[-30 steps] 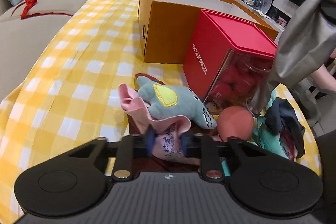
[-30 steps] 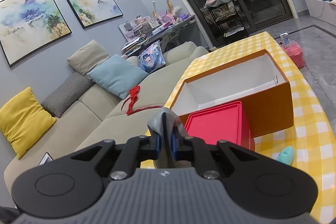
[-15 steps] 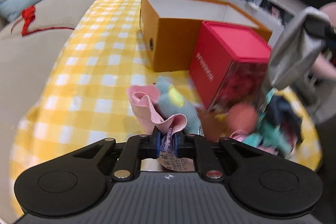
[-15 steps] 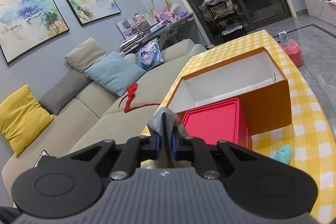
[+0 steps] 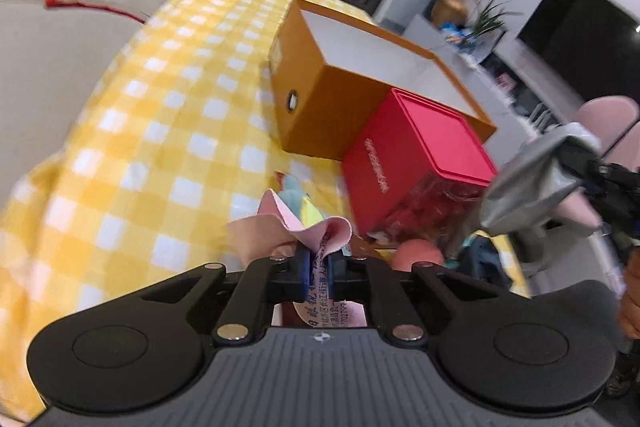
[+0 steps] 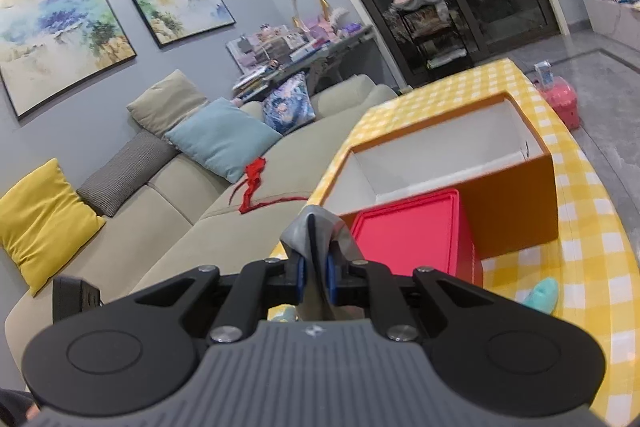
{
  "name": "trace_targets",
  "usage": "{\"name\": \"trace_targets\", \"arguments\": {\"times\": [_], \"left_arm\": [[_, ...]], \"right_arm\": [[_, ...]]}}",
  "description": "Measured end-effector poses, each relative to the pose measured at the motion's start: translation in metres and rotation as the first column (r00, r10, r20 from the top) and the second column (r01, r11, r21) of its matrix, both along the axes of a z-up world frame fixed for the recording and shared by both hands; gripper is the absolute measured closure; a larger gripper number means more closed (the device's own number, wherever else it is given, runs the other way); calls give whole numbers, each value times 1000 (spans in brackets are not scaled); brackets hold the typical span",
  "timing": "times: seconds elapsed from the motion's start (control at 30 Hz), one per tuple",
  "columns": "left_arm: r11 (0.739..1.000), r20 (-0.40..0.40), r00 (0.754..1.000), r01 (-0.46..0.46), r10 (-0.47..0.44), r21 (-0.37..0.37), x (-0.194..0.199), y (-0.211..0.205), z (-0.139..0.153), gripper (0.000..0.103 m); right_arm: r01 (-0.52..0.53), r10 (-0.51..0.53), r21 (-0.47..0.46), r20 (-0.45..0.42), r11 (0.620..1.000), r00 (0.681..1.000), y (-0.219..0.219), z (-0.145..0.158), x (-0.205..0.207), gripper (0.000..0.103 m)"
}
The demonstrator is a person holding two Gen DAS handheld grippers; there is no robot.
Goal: Organize soft objects
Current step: 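Lift the pink cloth with the left tool while the right tool carries the grey fabric toward the orange box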
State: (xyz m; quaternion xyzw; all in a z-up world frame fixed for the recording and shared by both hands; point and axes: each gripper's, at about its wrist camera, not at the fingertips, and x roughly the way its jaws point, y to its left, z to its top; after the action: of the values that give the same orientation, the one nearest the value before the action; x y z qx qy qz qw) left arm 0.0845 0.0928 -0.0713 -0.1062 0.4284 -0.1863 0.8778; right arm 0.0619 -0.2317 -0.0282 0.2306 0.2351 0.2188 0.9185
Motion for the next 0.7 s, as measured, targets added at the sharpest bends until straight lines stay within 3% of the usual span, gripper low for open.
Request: {"name": "trace_targets", "arguments": {"times": [0.3,0.47,0.7], "left_arm": [[995,-34,994,-104,105,9,7,-2,34,95],[988,-37,988,-151,150,-19,9,0,52,95],[968,21,974,-228,227,105,17,-7,74,95]], "right_arm": [[-10,9,19,13,1000,1000,1,3,-6,93],[-8,7,73,12,997,1000,-5,10,-5,93],[26,-29,62,45,998,999,-15,26,-8,93]]}}
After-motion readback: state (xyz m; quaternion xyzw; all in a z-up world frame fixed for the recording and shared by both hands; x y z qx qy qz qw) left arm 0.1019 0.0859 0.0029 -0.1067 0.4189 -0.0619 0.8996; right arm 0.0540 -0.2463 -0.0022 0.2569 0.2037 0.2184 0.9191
